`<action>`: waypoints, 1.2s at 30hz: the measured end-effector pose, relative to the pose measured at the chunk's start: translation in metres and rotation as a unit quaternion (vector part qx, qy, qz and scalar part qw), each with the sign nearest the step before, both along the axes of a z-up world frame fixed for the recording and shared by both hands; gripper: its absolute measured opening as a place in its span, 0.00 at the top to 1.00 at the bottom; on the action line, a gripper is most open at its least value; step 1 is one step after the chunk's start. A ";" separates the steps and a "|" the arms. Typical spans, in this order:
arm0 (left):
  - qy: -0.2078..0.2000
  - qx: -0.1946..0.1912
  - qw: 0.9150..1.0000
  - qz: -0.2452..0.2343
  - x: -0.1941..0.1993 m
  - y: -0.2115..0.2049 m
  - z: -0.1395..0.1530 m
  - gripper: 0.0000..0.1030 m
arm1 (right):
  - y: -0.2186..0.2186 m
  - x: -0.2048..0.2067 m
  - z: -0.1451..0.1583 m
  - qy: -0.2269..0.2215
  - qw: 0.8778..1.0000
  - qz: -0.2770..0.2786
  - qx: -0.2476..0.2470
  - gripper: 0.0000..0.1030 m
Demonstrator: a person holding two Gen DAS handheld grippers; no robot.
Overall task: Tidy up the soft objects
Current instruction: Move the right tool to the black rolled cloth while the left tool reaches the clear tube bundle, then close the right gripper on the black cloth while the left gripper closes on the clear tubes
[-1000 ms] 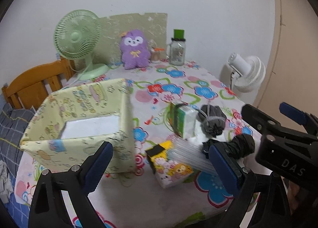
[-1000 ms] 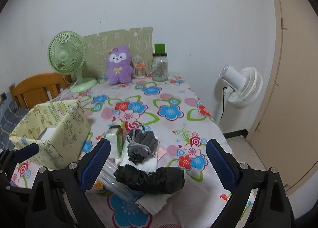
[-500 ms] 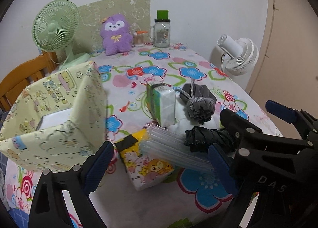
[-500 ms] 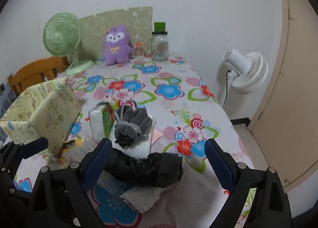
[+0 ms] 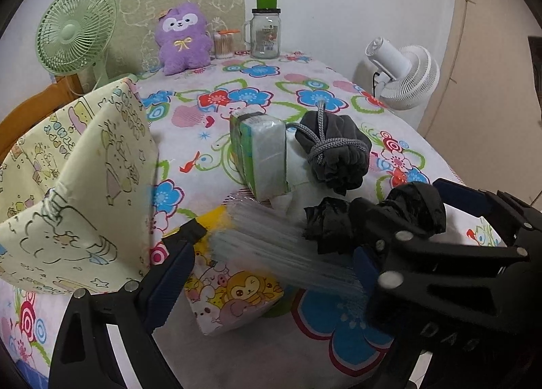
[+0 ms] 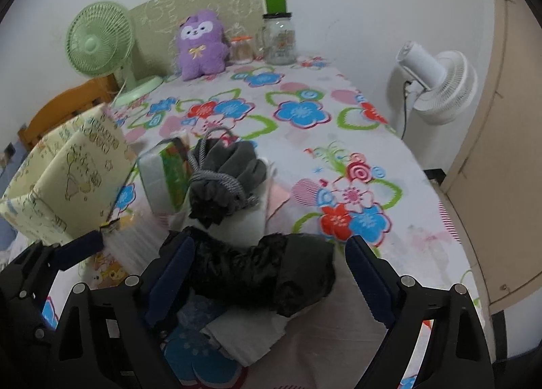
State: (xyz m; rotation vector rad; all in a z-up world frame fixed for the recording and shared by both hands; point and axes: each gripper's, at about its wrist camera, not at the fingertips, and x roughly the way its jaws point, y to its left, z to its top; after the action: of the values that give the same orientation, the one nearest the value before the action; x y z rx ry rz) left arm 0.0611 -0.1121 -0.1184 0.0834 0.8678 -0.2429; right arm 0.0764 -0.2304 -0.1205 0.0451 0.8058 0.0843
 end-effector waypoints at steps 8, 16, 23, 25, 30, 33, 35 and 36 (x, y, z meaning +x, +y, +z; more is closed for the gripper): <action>-0.006 0.031 0.999 -0.013 -0.001 -0.010 -0.008 0.08 | 0.003 0.007 -0.015 0.022 1.000 0.009 0.014 0.21; -0.005 0.024 1.000 -0.009 0.004 -0.007 -0.006 0.08 | 0.002 0.005 -0.011 0.010 1.000 0.014 0.021 0.59; -0.009 0.028 1.000 -0.002 0.009 -0.010 -0.005 0.12 | -0.005 0.005 -0.003 -0.010 1.000 0.004 0.025 0.67; -0.013 0.036 0.999 0.003 0.009 -0.011 -0.006 0.15 | -0.008 0.004 -0.001 -0.012 1.000 -0.001 0.027 0.67; -0.019 0.046 0.999 0.009 0.011 -0.012 -0.006 0.19 | -0.013 0.003 0.001 -0.015 1.000 -0.008 0.026 0.67; -0.024 0.048 0.998 0.011 0.010 -0.011 -0.007 0.27 | -0.015 0.001 0.003 -0.017 0.999 -0.012 0.025 0.67; -0.030 0.044 0.998 0.016 0.010 -0.009 -0.006 0.34 | -0.016 0.001 0.002 -0.017 0.999 -0.015 0.025 0.67; -0.030 0.045 0.998 0.015 0.011 -0.009 -0.006 0.37 | -0.016 0.001 0.002 -0.017 0.999 -0.016 0.026 0.67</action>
State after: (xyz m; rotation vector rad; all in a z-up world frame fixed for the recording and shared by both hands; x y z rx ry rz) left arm 0.0717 -0.1209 -0.1244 0.1607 0.8190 -0.1728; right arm 0.0774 -0.2466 -0.1182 0.1058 0.7687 0.0758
